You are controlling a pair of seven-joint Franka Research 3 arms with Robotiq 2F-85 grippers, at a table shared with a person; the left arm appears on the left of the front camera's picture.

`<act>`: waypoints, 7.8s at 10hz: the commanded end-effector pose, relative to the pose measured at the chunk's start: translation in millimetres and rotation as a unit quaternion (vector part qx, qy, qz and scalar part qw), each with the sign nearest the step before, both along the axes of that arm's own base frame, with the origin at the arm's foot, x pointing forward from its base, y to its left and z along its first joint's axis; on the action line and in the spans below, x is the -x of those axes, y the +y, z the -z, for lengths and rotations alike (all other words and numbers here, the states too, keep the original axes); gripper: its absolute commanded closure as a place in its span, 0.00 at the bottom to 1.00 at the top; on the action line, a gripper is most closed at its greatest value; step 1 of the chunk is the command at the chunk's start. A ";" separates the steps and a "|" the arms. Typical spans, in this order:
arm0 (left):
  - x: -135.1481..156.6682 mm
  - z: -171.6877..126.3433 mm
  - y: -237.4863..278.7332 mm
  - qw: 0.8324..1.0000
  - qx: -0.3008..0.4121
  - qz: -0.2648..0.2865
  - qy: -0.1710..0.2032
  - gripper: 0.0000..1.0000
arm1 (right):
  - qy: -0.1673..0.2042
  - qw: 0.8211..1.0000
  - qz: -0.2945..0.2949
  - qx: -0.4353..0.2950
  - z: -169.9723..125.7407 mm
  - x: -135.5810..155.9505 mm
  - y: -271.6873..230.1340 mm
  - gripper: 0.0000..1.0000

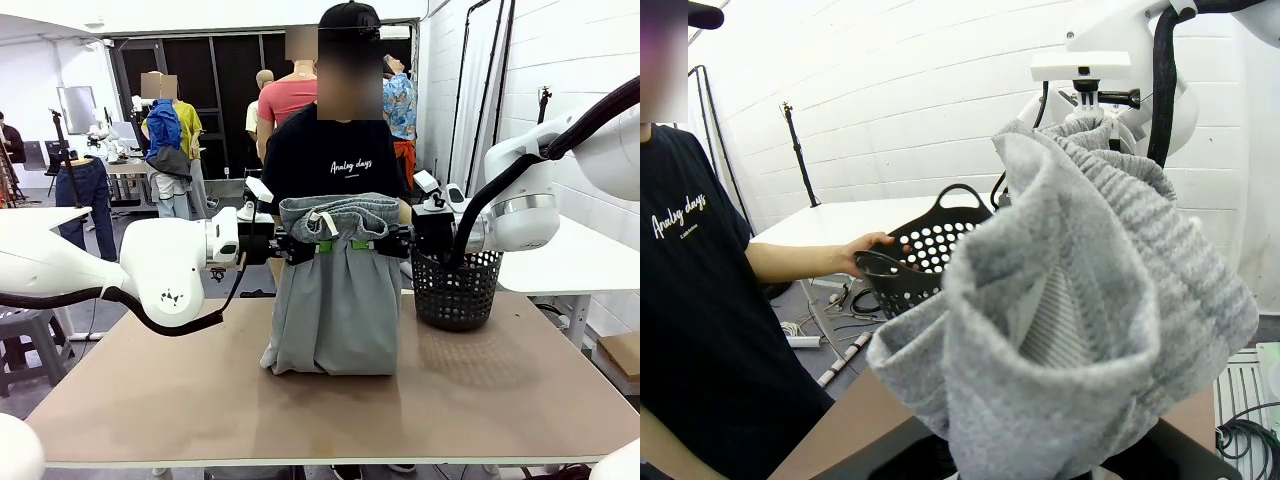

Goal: Fold the training pants.
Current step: Fold the Training pants in half.

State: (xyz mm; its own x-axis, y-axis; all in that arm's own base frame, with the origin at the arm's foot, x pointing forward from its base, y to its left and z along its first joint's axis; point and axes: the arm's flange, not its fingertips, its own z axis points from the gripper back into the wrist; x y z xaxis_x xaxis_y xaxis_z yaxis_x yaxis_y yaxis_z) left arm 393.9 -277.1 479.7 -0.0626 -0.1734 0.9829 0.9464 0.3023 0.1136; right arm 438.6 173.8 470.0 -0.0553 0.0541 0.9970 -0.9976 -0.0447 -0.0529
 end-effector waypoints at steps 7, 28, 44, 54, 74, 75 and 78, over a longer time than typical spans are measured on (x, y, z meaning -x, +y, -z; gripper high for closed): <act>-10.1 -2.4 1.5 1.000 -0.002 -0.003 -0.006 1.00 | 0.001 1.000 0.003 0.007 -5.6 -25.8 7.1 1.00; -154.7 -93.0 -13.4 0.963 -0.116 -0.180 -0.163 1.00 | -0.288 0.953 0.071 0.055 -133.5 -185.7 34.4 1.00; -94.3 43.5 38.6 0.967 -0.140 -0.069 0.202 1.00 | 0.170 0.980 -0.010 0.099 45.0 -109.9 20.6 1.00; -62.4 34.1 28.9 0.970 -0.095 -0.019 0.224 1.00 | 0.177 0.979 -0.044 0.093 47.8 -85.2 38.2 1.00; -28.6 153.6 65.1 0.897 -0.099 -0.104 0.418 1.00 | 0.361 0.927 0.036 0.096 151.0 -62.6 32.8 1.00; -31.2 148.8 63.8 0.905 -0.097 -0.087 0.404 1.00 | 0.340 0.934 0.022 0.107 144.8 -59.1 35.8 1.00; -22.9 131.3 54.0 0.903 -0.072 -0.072 0.417 1.00 | 0.356 0.930 0.001 0.096 160.6 -43.1 56.3 1.00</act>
